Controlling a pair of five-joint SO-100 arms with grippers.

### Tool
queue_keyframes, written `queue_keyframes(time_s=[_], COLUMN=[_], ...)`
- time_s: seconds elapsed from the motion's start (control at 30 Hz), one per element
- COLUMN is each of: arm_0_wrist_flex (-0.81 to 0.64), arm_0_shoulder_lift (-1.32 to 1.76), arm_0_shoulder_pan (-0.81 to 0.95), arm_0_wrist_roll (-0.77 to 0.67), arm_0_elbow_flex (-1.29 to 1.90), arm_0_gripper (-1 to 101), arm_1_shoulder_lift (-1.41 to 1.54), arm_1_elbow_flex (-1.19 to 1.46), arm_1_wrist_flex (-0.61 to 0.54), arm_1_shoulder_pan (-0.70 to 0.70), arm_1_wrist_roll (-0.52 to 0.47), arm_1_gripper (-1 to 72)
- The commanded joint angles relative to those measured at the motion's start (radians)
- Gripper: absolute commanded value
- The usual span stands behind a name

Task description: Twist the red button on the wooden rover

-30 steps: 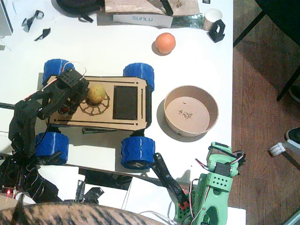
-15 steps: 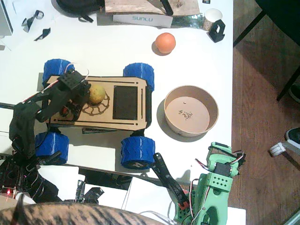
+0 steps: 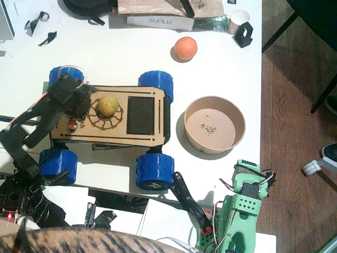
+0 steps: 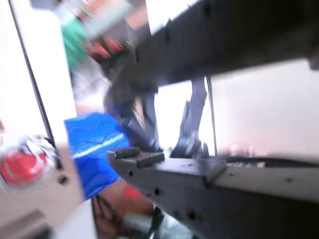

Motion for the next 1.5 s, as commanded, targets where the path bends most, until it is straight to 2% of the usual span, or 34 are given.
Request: queue_keyframes(time_s=[0.0,0.2,0.37,0.53,0.73,0.97,1.2,1.47], arm_0_wrist_flex=[0.002,-0.035,-0.107,-0.244,-0.347,-0.425,-0.430,-0.428], arm_0_shoulder_lift=[0.106,0.106,0.117,0.146,0.302,0.661,0.982,1.356], arm_0_shoulder_pan=[-0.008,-0.114,-0.221,-0.374,-0.500,-0.580,-0.683,-0.884], arm_0_wrist_roll=[-0.170,-0.486,-0.653,-0.802,-0.851,-0.974,-0.974,-0.962], arm_0_elbow_flex=[-0.017,-0.011,0.049,0.164,0.267,0.489,0.620,0.716], arm_0_gripper=[0,0,0,0,0,0,0,0], arm_1_shoulder_lift=[0.000,0.000,0.000,0.000,0.000,0.000,0.000,0.000], arm_1_elbow_flex=[-0.003,-0.003,-0.003,-0.003,-0.003,-0.003,-0.003,-0.003], arm_1_wrist_flex=[-0.005,-0.005,-0.005,-0.005,-0.005,-0.005,-0.005,-0.005], arm_1_shoulder_pan=[0.008,0.008,0.008,0.008,0.008,0.008,0.008,0.008], arm_1_wrist_roll=[0.006,0.006,0.006,0.006,0.006,0.006,0.006,0.006], arm_1_gripper=[3.3,3.3,3.3,3.3,3.3,3.3,3.3,3.3])
